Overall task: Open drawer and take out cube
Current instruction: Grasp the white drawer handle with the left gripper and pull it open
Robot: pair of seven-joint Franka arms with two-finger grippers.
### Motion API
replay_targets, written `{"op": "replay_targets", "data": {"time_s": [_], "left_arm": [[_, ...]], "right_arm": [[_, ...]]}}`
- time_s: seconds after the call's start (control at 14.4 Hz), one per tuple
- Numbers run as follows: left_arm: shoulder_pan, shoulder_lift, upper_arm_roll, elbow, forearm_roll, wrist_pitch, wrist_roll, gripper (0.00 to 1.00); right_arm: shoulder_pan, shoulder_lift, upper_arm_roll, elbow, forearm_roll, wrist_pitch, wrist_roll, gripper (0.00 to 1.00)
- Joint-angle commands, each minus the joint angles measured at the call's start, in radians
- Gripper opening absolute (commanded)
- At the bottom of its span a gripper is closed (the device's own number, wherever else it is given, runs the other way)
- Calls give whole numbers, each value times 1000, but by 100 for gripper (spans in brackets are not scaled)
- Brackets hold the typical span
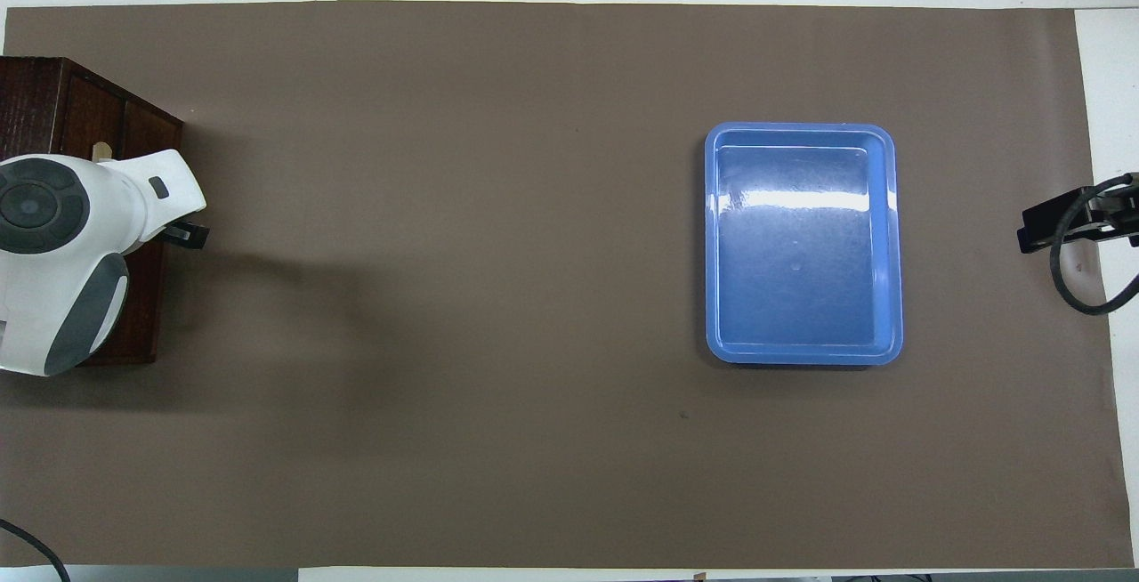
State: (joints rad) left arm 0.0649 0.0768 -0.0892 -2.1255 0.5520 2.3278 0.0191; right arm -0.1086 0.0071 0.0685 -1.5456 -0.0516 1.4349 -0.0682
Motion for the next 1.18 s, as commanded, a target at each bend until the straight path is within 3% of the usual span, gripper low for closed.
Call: {"op": "replay_targets", "data": {"time_s": [0.0,0.28,0.48,0.69,1.11], "left_arm": [[9,-6,-7,-19,20,42,2,100],[-42,6,-15,-14,5,53,-54,100],[-160,6,-14,-4,-142,16,-149,100],[-244,4,-14,4,-194,-22,-226,100],[-267,17,-12,56,-323,-42,-243,100]], "right_arm": [[-17,-12,13,-7,1,-8,-9,100],[-19,-12,13,-7,1,-10,-10,100],[-19,-12,13,-7,1,-10,-10,100],[-19,-12,13,-5,1,-5,-10,100],[-19,-12,13,-7,1,-5,-18,100]]}}
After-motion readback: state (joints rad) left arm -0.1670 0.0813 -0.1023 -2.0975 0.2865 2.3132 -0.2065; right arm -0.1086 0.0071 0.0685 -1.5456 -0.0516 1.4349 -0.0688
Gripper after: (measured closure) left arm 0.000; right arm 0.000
